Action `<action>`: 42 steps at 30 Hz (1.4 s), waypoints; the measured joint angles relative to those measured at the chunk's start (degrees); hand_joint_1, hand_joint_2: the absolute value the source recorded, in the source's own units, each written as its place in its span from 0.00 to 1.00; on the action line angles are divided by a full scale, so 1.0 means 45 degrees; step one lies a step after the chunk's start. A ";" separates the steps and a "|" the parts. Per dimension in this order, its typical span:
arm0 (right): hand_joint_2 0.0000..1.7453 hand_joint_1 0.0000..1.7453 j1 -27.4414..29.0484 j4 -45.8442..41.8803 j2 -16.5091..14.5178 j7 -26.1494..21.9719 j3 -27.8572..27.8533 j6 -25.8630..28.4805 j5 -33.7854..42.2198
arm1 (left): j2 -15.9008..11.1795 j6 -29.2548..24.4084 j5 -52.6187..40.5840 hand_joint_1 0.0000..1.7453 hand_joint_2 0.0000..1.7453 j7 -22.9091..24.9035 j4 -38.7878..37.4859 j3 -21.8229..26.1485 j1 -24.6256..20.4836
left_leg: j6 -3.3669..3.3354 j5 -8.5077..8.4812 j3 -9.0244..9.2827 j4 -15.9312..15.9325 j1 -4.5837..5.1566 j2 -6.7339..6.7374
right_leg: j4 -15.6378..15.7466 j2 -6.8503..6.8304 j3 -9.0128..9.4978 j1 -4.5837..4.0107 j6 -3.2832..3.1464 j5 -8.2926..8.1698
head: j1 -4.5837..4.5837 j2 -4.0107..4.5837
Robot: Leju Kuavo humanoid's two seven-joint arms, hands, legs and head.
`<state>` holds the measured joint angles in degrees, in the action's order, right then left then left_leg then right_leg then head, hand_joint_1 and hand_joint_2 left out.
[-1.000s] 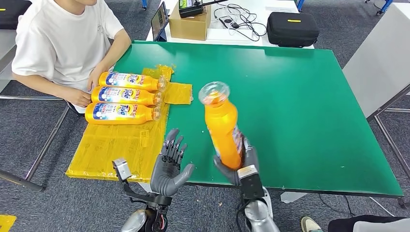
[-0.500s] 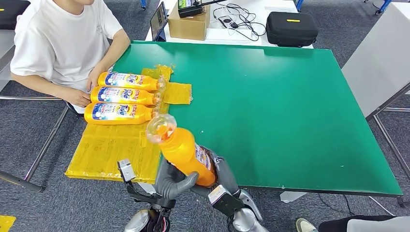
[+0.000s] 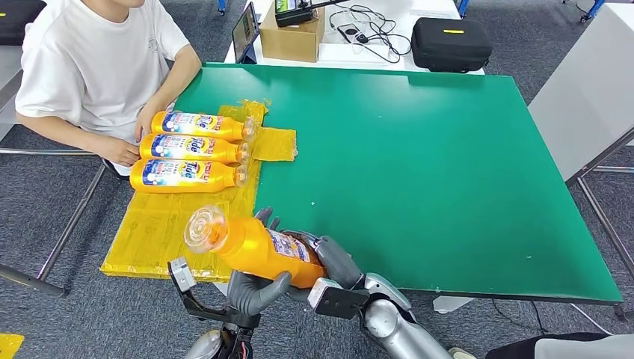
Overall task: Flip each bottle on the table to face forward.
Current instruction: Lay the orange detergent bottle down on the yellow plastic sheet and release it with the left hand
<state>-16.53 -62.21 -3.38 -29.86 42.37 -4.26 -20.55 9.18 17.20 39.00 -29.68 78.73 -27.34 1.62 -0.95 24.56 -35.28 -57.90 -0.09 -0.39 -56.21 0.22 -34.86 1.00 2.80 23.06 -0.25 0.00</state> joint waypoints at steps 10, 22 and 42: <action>1.00 0.32 -0.0212 0.0126 0.0220 0.0155 0.0280 -0.0230 0.0020 | 0.0000 0.0006 -0.0047 1.00 1.00 0.0045 -0.0176 0.0027 0.0003 | 0.0001 0.0001 0.0000 0.0000 0.0000 0.0004 | 0.0001 0.0000 -0.0003 0.0000 0.0000 0.0000 | 0.0000 0.0000; 0.00 0.00 0.0350 0.0335 0.0015 0.0510 0.0598 0.1652 -0.0204 | 0.0317 -0.0711 -0.0015 1.00 1.00 0.0597 -0.0656 0.0455 -0.0353 | 0.0001 0.0001 -0.0008 0.0000 -0.0001 -0.0012 | -0.0003 -0.0002 -0.0001 -0.0001 -0.0001 0.0002 | 0.0002 0.0000; 0.00 0.00 0.2665 -0.0535 -0.0555 -0.0380 -0.0450 0.5140 -0.0138 | 0.0362 -1.1111 -0.7827 1.00 1.00 -0.0773 -0.1467 0.1457 -0.1682 | -0.0003 -0.0004 -0.0012 0.0001 -0.0003 -0.0023 | -0.0005 -0.0004 0.0003 -0.0002 -0.0001 0.0002 | 0.0006 0.0000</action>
<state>-4.54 -64.62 -5.88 -31.57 40.34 18.87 -21.17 10.81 -32.80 3.78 -33.16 72.13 -20.79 -5.95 -0.96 24.54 -35.34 -57.90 -0.10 -0.49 -56.23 0.20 -34.85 0.99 2.79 23.07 -0.22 0.00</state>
